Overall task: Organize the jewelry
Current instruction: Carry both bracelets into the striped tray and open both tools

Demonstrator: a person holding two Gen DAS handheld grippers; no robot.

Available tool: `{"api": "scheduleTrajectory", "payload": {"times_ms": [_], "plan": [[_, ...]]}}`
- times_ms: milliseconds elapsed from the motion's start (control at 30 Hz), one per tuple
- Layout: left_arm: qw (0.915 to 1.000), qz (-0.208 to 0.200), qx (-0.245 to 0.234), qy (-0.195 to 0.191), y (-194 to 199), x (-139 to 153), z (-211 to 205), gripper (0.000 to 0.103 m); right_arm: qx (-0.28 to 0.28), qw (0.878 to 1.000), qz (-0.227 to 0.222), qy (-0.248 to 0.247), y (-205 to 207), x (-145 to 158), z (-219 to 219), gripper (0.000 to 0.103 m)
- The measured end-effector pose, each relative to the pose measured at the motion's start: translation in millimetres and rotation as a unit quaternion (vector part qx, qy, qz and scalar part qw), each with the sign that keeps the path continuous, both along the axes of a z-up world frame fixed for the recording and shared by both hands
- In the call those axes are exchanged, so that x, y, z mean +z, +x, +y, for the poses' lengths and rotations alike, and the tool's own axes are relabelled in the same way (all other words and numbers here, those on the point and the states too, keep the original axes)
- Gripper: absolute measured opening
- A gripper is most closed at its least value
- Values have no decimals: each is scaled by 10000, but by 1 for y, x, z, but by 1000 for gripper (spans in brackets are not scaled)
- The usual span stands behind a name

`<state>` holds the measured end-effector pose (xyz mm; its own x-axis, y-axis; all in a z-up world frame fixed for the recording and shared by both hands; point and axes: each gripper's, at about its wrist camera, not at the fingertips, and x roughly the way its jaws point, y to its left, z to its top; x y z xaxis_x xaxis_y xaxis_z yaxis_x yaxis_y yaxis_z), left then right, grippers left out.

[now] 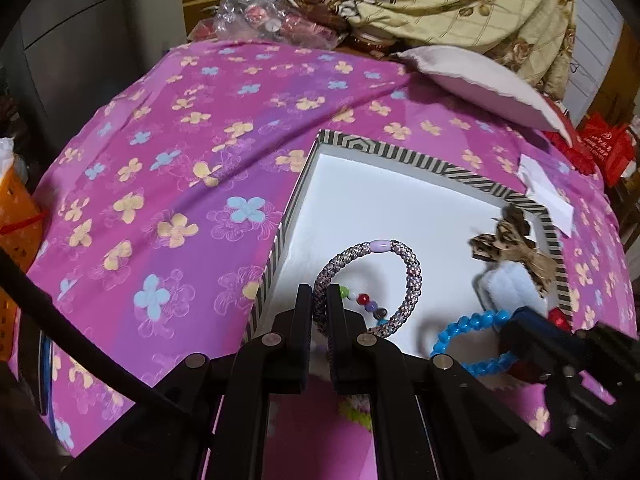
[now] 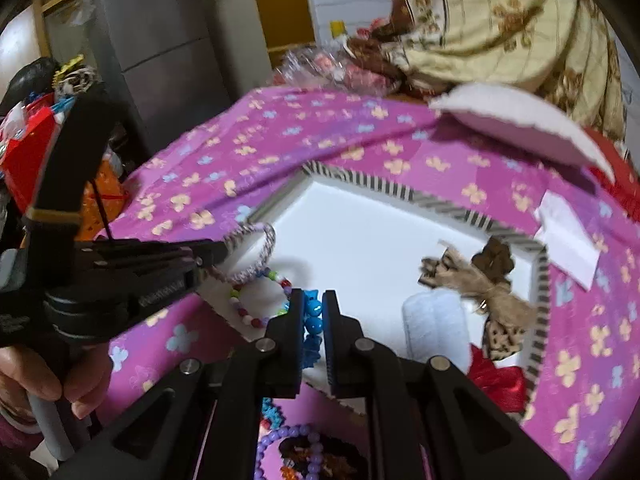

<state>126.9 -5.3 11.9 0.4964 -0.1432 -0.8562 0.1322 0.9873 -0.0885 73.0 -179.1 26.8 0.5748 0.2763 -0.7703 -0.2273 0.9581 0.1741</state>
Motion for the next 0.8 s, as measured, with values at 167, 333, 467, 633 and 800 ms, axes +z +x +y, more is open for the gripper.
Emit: {"api": "scheduleTrajectory", "payload": {"times_ms": [167,333,467,633,800], "plan": [[9997,77,-47,205,17,-16,-8,3,-295,9990,346,-51,13,-35,-18,9],[9993,191,55,330,37,-30,-12,3,-373,9977,541,-145,16,-56,-24,9],[9987,289,122,405,47,-37,-15,4,-286,9976,604,-202,18,-65,-20,9],[9982,301,157,503,50,-43,-19,4,-336,9976,587,-110,13,-63,-23,26],[9984,290,227,427,49,-46,-16,22,-364,9982,473,-8,2,-54,-27,32]]}}
